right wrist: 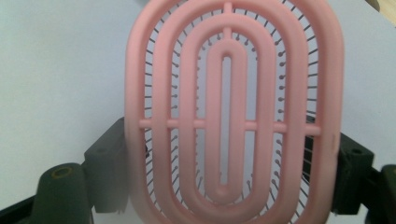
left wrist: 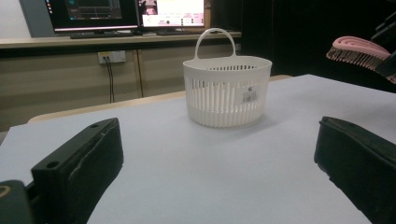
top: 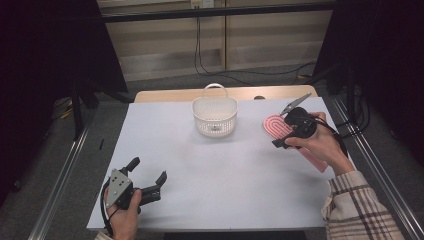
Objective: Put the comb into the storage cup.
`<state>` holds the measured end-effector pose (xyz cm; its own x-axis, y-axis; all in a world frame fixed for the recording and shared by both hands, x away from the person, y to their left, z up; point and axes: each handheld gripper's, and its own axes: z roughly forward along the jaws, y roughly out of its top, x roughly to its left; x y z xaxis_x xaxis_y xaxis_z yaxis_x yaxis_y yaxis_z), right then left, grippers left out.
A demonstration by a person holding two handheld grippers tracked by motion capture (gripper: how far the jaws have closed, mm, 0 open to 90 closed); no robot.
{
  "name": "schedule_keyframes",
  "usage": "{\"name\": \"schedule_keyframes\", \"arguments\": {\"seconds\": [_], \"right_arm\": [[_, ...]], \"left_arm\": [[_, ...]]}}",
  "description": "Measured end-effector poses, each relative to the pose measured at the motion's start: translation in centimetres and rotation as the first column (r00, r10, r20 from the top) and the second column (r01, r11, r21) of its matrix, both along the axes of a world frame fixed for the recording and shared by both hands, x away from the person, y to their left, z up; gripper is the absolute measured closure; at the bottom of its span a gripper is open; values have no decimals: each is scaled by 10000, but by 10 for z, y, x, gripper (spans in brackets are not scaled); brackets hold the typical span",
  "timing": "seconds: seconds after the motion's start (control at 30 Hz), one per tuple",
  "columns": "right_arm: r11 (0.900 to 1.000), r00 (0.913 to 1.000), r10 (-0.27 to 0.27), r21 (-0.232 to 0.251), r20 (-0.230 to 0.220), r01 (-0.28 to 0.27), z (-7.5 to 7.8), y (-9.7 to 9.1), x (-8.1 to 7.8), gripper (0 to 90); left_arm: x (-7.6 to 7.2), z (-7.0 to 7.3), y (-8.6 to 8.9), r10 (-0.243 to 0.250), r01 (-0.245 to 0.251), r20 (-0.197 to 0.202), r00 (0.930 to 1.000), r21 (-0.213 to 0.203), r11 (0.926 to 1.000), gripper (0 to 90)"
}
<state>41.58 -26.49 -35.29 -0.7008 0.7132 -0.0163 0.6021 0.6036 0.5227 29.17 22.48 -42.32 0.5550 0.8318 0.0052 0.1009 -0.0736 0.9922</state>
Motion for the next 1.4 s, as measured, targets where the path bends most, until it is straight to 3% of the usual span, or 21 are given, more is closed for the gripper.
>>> {"name": "schedule_keyframes", "arguments": {"seconds": [0.77, 0.9, 1.0, 1.4], "right_arm": [[9966, 9933, -284, 798, 1124, 195, 12, 3, -3, 200], [9945, 9900, -374, 1016, 1359, 236, 13, 3, -3, 199], [9893, 9876, -444, 1439, 1503, 226, 15, 2, -2, 200], [9828, 9738, -812, 1796, 2126, 428, 20, -1, -3, 199]], "left_arm": [[0, 0, 0, -27, 27, 30, 10000, -58, 10000, 14], [0, 0, 0, -25, 25, 15, 10000, -63, 10000, 14], [0, 0, 0, -19, 19, 36, 10000, -50, 10000, 14], [0, 0, 0, -13, 13, 42, 10000, -42, 10000, 14]]}}
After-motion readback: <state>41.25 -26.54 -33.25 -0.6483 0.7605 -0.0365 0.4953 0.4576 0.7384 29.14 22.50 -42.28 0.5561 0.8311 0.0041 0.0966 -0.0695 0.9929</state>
